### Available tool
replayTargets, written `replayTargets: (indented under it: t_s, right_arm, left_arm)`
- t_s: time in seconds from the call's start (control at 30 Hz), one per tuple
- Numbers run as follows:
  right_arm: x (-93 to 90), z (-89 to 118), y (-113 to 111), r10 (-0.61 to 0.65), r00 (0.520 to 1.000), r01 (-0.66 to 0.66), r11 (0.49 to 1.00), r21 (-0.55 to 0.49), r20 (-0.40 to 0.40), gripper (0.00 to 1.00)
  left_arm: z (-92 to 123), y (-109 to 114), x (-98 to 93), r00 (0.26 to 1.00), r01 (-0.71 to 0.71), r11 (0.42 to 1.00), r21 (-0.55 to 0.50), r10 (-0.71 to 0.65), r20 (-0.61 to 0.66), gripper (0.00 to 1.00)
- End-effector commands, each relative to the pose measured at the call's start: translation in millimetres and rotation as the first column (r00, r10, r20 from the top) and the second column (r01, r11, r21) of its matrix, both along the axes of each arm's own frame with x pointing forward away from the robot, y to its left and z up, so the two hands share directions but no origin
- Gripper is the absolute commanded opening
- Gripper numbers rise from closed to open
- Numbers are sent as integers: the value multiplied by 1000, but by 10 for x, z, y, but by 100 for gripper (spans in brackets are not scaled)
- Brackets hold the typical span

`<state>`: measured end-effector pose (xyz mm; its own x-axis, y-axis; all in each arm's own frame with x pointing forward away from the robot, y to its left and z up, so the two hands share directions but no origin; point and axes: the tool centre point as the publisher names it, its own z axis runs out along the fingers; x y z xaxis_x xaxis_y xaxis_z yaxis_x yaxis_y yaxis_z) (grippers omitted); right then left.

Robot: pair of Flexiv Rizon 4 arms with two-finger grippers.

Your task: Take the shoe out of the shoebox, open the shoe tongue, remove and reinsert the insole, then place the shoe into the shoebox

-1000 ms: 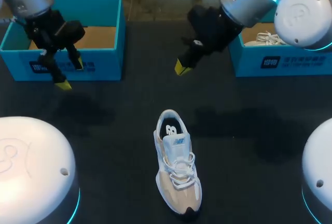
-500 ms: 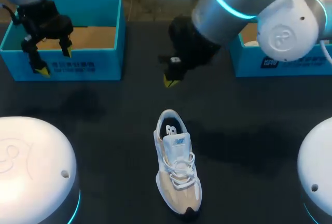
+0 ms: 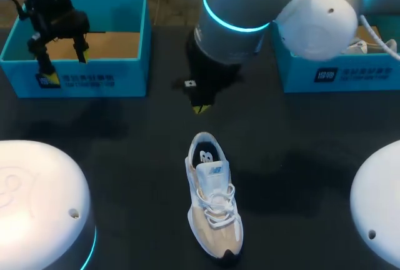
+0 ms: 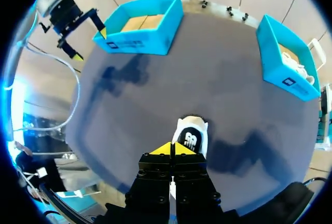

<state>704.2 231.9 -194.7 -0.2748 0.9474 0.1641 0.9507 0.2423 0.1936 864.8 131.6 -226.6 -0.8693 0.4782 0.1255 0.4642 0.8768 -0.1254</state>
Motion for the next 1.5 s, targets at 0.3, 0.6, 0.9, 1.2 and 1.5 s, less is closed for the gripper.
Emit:
replayTargets:
  t_s: [0.3, 0.6, 0.9, 1.2, 1.5]
  right_arm:
    - [-146, -524, 101, -46, 997, 59, 976, -209, 67, 0]
    - [-166, -632, 24, -155, 987, 159, 951, -265, 37, 0]
    - [-174, -899, 6, -138, 987, 156, 936, -317, 79, 0]
    - [-229, -1068, -59, -143, 986, 168, 889, -426, 90, 0]
    - [-194, -1225, -132, -143, 984, 174, 887, -427, 105, 0]
  left_arm:
    - [121, 236, 235, 999, 35, 999, -20, -35, 7, 100]
    - [130, 240, 253, 999, 45, 999, -16, -45, 9, 100]
    - [130, 240, 253, 999, 45, 999, -16, -45, 9, 100]
    - [130, 240, 253, 999, 45, 999, -16, -45, 9, 100]
    - [130, 240, 253, 999, 45, 999, -16, -45, 9, 100]
